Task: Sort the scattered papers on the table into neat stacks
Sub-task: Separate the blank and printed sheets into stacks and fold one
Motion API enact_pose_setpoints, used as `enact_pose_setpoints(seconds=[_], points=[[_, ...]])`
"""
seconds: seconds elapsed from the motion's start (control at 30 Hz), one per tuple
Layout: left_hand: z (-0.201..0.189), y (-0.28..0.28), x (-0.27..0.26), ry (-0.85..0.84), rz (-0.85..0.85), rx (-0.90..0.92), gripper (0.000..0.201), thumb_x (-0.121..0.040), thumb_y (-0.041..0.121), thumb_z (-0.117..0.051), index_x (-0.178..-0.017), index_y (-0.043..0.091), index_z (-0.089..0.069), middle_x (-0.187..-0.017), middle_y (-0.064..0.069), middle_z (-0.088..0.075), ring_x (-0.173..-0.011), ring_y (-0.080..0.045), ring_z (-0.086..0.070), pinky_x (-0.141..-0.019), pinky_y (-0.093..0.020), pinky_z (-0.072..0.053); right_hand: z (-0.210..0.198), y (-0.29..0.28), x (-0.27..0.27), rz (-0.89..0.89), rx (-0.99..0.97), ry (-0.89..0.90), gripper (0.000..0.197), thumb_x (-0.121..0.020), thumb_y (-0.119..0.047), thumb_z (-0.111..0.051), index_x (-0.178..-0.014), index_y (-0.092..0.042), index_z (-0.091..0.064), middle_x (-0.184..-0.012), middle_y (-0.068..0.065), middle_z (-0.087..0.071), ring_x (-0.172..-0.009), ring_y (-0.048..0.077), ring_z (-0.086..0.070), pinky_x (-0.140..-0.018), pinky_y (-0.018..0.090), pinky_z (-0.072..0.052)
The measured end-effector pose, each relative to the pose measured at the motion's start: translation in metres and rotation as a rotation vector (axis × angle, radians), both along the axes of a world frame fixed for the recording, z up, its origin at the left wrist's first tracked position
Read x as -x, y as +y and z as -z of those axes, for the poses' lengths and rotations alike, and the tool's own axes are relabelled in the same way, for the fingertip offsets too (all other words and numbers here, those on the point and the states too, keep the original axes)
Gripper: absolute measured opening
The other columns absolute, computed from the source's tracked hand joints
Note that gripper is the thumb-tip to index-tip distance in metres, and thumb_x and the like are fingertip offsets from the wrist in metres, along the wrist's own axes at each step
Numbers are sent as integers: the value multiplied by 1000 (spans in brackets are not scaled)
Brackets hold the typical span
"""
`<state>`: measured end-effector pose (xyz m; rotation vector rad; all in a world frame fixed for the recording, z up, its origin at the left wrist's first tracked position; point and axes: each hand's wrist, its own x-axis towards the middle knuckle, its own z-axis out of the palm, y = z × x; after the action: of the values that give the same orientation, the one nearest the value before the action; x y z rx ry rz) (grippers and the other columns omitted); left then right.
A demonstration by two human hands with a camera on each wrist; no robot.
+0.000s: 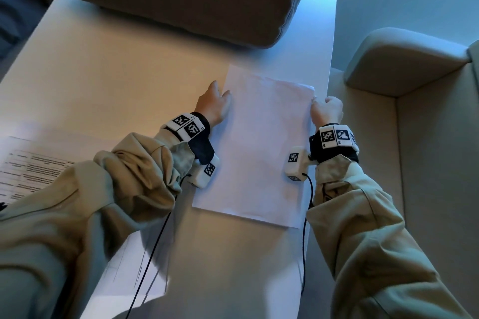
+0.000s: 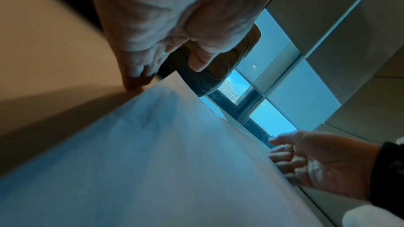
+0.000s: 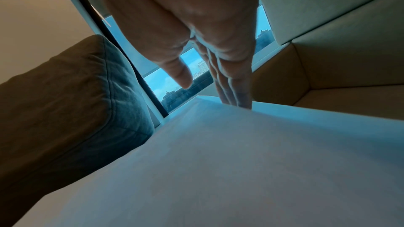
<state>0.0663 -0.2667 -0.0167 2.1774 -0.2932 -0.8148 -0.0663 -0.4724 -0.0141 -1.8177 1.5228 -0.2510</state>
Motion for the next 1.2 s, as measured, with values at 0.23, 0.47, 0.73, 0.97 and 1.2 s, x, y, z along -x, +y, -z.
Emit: enact_pose_setpoints(seconds=[0.23,0.47,0.73,0.97,1.2], points=[[-8,13,-1,-32,66,-11,22,-99,33,-38,-79,26,-37,-80,7,-39,-88,-22,-39,-78,-26,-28,-11,21,12,-32,-34,17,52,-87,-28,-61,-128,0,-44,-124,12,-59,-118,28,-53,-95,30,-40],[-35,91,3,-206,55,87,26,-93,21,-52,-115,14,-63,-120,-1,-63,-111,-15,-56,-93,-20,-38,-35,74,52,-86,99,-183,20,-87,-17,-56,-107,-13,-60,-94,7,-72,-87,23,-69,-90,35,-50],[-29,203,10,-185,625,-376,68,-65,19,-85,-126,14,-57,-124,-2,-56,-110,-19,-54,-89,-24,-43,-22,183,85,-338,-144,-173,10,-91,-16,-57,-85,-24,-60,-90,7,-73,-75,19,-68,-72,30,-52],[-11,233,7,-333,785,-573,130,-43,33,-92,-147,19,-17,-153,-6,-11,-139,-27,-22,-113,-41,-29,-7,249,96,-580,42,114,32,-85,-18,-64,-116,-8,-64,-126,7,-56,-112,21,-56,-93,19,-36],[-20,229,-16,-467,861,-636,132,-34,53,-90,-144,24,-24,-147,-2,-30,-132,-25,-34,-108,-42,-32,0,269,96,-530,94,129,34,-78,-12,-67,-111,-8,-64,-131,3,-46,-113,19,-53,-87,23,-41]])
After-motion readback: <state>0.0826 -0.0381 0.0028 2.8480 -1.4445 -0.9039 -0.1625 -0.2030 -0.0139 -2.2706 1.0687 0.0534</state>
